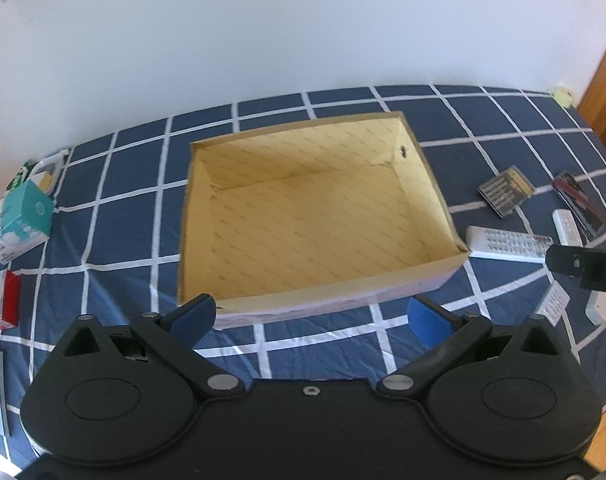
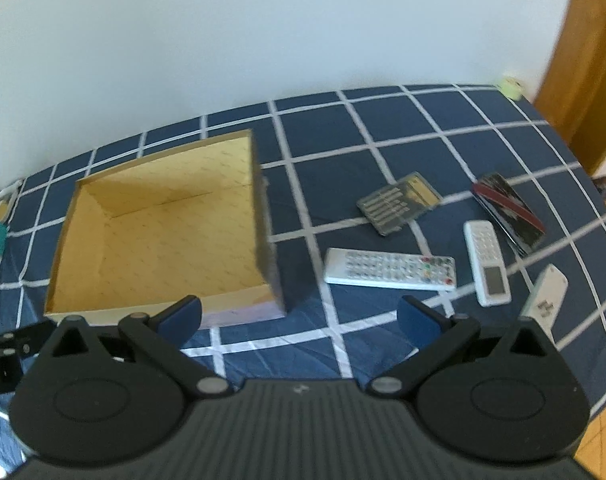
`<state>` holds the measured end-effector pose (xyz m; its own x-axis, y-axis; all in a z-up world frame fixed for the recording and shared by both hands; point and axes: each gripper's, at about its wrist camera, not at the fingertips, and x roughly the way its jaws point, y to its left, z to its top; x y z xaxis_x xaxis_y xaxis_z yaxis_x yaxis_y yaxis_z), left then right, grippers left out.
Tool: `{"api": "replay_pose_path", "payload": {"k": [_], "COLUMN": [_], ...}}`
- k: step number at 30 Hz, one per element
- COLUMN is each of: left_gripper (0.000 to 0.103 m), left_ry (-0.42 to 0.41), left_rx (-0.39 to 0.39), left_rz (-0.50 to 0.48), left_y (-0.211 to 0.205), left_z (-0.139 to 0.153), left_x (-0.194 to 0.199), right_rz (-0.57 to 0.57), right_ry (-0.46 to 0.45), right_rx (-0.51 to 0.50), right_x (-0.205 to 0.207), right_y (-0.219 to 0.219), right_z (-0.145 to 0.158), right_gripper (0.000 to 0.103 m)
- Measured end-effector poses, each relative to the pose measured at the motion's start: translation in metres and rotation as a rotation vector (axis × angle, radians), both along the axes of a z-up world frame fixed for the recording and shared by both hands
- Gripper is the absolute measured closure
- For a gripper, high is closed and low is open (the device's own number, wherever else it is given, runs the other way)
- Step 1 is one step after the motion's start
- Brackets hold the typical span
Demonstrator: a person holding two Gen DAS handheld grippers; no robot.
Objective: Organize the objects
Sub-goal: 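Move the right tool toward the white TV remote beside the box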
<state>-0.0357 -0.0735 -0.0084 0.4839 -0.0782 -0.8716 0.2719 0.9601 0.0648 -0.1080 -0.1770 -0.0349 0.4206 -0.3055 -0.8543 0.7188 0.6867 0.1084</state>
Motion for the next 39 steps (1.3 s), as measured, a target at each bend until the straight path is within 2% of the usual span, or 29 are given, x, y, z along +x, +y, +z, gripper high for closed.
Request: {"api": "replay_pose_path", "payload": {"k": [11, 22, 30, 39], "left_gripper": [0.0, 0.0, 0.0, 0.0], "left_ry": [0.03, 0.063, 0.09, 0.14], "left_rx": [0.004, 0.008, 0.025, 0.055], "left_rz": [-0.082, -0.152, -0.18, -0.204], "left_y": [-0.059, -0.133, -0.178, -0.218], "left_z": [-0.011, -0.024, -0.038, -0.057], "left_x": [0.003, 0.008, 0.021, 0.045], "right_rz": [-0.116, -0.158, -0.167, -0.156], "right_ry": [0.014, 0.021, 0.014, -0.01], "right_rx": [0.03, 0.067, 0.169, 0.267], "right_x": [-0.044, -0.082, -0.098, -0.089], "right_y": [-0.044, -0.101, -0.146, -0.189], "right_z": [-0.008, -0.017, -0.036, -0.057], "right_gripper": [0.0, 0.0, 0.0, 0.0]}}
